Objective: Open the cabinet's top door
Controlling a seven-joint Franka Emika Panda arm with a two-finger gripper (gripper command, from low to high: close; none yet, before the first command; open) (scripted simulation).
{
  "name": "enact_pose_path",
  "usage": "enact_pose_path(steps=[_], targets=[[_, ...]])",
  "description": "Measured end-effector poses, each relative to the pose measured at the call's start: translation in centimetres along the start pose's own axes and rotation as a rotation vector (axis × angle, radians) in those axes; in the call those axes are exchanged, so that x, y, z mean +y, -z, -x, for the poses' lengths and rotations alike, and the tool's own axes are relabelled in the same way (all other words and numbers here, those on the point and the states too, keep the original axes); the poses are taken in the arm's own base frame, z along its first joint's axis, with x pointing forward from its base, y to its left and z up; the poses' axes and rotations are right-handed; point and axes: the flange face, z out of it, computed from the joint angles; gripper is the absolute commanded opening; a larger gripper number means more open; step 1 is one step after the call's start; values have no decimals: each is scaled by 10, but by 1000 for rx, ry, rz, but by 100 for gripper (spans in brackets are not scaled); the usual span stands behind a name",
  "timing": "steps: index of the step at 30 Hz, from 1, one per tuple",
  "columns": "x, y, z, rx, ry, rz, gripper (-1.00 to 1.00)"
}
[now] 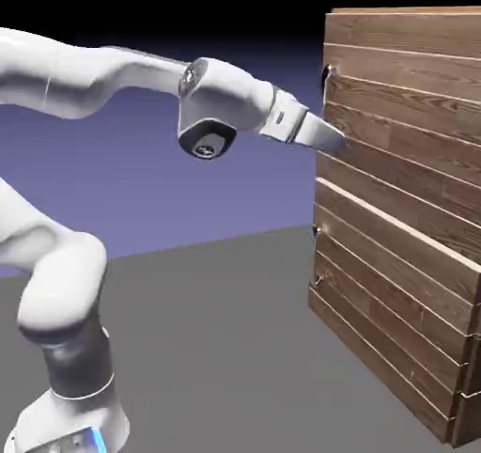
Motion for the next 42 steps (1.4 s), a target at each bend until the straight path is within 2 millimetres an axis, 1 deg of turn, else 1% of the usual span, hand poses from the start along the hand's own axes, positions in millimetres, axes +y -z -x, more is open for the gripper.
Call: enact_pose_path(steps=[4,9,14,19,24,29,34,40,41,42], targets=[[-12,8,-3,45,-4,-39,0],[-27,16,0,96,-6,-85,0],[-42,19,8,142,-6,-129,0],[-57,19,21,182,-3,-169,0],[-72,13,40,215,1,-205,0],[-85,4,63,242,6,-236,0],[-98,-10,90,260,10,-260,0],[-112,-33,128,273,13,-282,0],[-113,-36,133,273,13,-284,0],[-113,-36,133,273,13,-284,0]])
